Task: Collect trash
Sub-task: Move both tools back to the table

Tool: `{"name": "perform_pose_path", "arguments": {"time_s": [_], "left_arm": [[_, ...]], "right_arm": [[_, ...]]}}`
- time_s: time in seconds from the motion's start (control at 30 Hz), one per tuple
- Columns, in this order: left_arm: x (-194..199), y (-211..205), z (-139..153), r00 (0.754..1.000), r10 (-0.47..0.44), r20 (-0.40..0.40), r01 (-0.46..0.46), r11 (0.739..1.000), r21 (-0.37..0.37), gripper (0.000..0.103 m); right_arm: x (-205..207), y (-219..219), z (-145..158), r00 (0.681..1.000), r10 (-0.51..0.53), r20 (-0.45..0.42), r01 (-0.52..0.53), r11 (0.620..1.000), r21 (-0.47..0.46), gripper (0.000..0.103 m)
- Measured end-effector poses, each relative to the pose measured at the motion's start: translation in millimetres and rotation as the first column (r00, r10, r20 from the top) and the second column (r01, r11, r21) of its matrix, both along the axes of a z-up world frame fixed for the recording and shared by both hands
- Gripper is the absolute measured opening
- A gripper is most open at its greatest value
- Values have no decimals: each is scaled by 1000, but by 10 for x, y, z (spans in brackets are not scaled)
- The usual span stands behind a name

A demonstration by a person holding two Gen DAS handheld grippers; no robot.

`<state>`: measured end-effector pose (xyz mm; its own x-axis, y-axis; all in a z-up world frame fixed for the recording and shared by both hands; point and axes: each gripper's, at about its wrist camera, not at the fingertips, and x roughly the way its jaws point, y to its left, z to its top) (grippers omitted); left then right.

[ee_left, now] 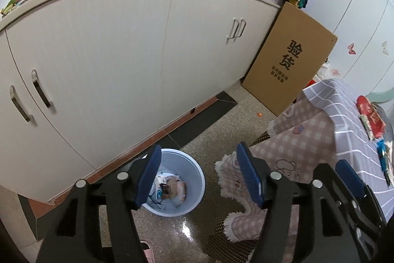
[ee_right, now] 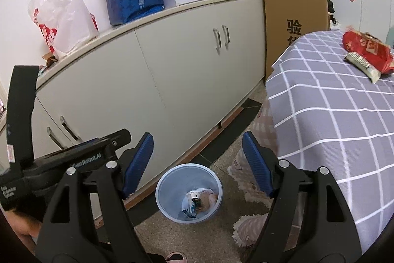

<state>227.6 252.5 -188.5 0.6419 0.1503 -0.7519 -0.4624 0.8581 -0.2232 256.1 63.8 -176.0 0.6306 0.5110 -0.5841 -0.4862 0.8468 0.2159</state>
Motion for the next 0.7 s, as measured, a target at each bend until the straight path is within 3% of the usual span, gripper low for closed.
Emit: {"name": "perform_pose_path", "arguments": {"time_s": [0.2,0.43,0.7], "left_arm": [[-121,-265,313,998,-35,59,33,999,31,66],[-79,-841,678,983,-143,113,135,988,73,68],[282,-1841,937,937,-331,111,313,937,154,68]], "right_arm": [[-91,-270,238,999,-26,28,25,999,41,75],[-135,-850,575,993,-102,62,96,991,88,77],[17,-1834,820,970,-230,84,224,972,75,78]]}}
